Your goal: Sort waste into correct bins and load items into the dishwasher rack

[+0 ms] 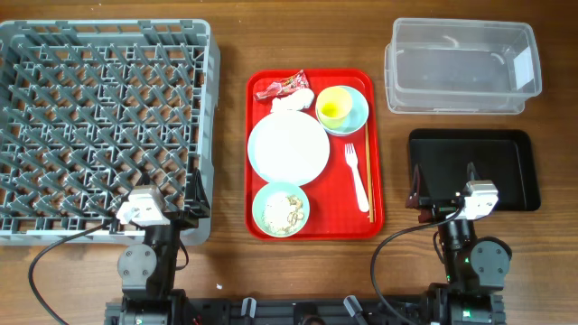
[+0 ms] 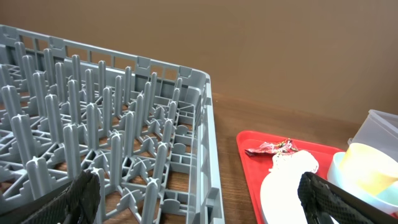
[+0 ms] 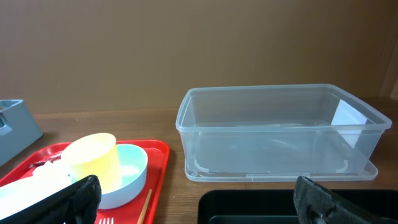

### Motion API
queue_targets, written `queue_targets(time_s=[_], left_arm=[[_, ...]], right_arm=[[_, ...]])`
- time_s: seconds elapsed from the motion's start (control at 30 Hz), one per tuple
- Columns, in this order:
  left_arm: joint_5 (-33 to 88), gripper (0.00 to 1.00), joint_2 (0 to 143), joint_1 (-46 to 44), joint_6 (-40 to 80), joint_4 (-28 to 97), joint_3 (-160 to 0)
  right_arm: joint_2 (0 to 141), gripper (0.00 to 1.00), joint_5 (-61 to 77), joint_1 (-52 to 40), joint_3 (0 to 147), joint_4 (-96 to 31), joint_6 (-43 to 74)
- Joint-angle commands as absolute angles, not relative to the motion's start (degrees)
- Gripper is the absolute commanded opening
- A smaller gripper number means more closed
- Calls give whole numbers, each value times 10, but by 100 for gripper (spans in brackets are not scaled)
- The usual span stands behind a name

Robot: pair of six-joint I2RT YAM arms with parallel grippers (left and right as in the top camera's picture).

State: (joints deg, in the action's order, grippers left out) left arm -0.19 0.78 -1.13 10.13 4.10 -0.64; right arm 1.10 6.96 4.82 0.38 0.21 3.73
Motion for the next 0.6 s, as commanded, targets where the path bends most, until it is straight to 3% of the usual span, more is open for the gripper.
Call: queue_targets(time_s=[0.0,0.3,0.43,0.57], left_arm=[[-2,100,3,-14,95,34,-3],[51,100,3,-14,100,40,-3],[124,100,3,-14,222,32,-3],[142,100,3,-14,265,30,-3]], right_arm=[[8,100,58,52,3,3,30],[8,100,58,52,3,3,30],[8,100,58,52,3,3,30],[8,100,58,52,3,3,30]])
